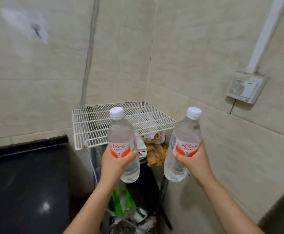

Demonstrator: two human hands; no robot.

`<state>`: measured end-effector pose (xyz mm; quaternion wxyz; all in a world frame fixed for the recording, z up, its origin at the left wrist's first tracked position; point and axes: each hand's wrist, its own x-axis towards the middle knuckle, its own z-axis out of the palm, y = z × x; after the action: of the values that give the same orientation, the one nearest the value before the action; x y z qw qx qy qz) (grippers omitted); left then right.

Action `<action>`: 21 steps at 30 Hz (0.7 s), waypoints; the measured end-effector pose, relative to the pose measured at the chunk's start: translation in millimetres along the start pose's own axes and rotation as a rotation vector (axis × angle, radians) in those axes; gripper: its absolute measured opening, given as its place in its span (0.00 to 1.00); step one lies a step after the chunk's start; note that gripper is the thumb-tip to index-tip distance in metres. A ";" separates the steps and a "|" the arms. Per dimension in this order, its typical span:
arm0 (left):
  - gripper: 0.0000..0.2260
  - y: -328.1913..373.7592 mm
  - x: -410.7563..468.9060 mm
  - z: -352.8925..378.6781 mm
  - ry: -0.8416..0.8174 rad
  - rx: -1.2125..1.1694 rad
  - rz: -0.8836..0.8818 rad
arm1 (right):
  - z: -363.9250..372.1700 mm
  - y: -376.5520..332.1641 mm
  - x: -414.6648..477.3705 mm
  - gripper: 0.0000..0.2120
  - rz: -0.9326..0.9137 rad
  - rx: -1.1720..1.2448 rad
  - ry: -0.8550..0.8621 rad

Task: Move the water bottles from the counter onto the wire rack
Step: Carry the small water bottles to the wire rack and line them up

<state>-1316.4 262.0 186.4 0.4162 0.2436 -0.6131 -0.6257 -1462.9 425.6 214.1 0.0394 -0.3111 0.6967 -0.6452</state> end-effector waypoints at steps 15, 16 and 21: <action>0.32 36.4 179.9 16.1 0.177 -0.058 0.098 | 64.2 19.7 222.5 0.39 -0.152 0.109 0.024; 0.31 34.8 193.9 20.9 0.190 -0.048 0.093 | 70.1 23.8 240.0 0.39 -0.152 0.110 0.007; 0.23 18.1 272.0 47.9 0.223 0.043 0.102 | 105.0 53.2 333.3 0.38 -0.138 0.162 -0.062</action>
<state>-1496.9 67.8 266.0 0.5079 0.2892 -0.5878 -0.5594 -1703.1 171.0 263.2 0.0415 -0.3739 0.6176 -0.6907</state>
